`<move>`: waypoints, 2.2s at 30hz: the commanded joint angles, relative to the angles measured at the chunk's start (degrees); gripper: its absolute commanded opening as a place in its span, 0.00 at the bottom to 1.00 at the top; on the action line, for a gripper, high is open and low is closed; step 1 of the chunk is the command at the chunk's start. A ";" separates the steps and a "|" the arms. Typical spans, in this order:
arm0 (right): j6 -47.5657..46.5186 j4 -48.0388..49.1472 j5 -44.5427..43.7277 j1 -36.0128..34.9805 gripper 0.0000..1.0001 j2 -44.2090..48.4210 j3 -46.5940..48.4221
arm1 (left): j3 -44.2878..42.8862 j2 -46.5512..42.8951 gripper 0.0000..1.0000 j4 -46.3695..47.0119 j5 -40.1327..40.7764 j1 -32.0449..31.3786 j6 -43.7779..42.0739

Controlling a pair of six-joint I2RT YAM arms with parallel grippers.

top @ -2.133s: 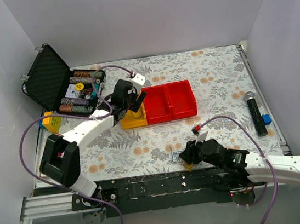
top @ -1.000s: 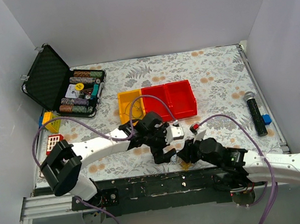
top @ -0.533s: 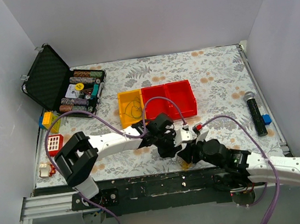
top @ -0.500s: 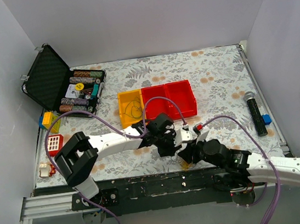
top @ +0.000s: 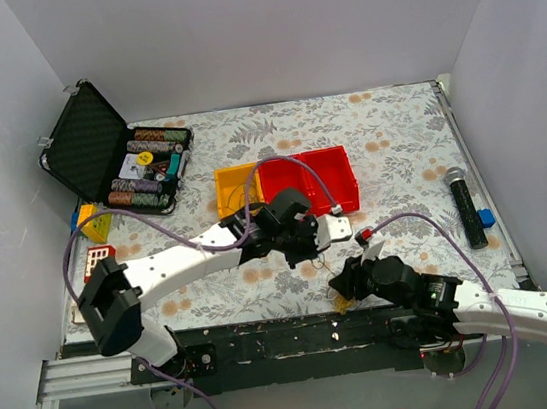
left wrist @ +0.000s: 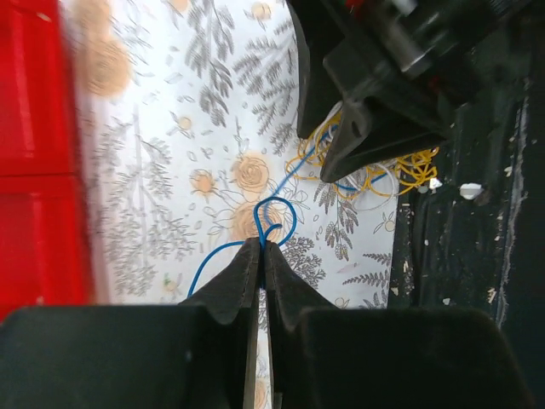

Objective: Untangle the cables

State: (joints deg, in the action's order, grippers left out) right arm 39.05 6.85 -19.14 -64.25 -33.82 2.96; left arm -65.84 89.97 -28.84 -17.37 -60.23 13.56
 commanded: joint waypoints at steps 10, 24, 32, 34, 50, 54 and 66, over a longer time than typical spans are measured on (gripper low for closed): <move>-0.46 -2.46 -1.34 -0.26 0.57 -0.28 1.16 | -12.64 -15.44 0.00 -7.20 5.32 -0.07 0.06; -1.26 -0.35 -0.82 -0.26 0.67 -5.37 3.46 | -28.98 -18.08 0.00 12.65 22.28 -0.07 -1.78; -0.55 2.11 -0.64 -0.26 0.69 -5.99 1.87 | -36.37 -16.32 0.00 23.54 24.92 -0.07 -5.29; -0.38 2.11 -0.73 -0.35 0.68 -6.25 1.78 | -36.55 -16.50 0.00 28.47 25.80 -0.07 -6.88; 0.15 1.67 -0.64 -0.26 0.65 -3.71 0.73 | -18.10 -19.22 0.01 38.24 29.76 -0.07 -8.56; 0.42 1.59 -0.73 -0.26 0.64 -2.83 0.38 | -13.88 -19.40 0.01 39.91 30.99 0.02 -8.29; 0.94 1.41 -1.17 -0.26 0.63 -1.25 -0.76 | -1.14 -20.10 0.05 45.97 36.34 0.28 -8.38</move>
State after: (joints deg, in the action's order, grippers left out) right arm 39.09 7.38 -19.38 -64.27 -35.92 3.16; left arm -70.06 72.16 13.30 15.20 -60.23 5.34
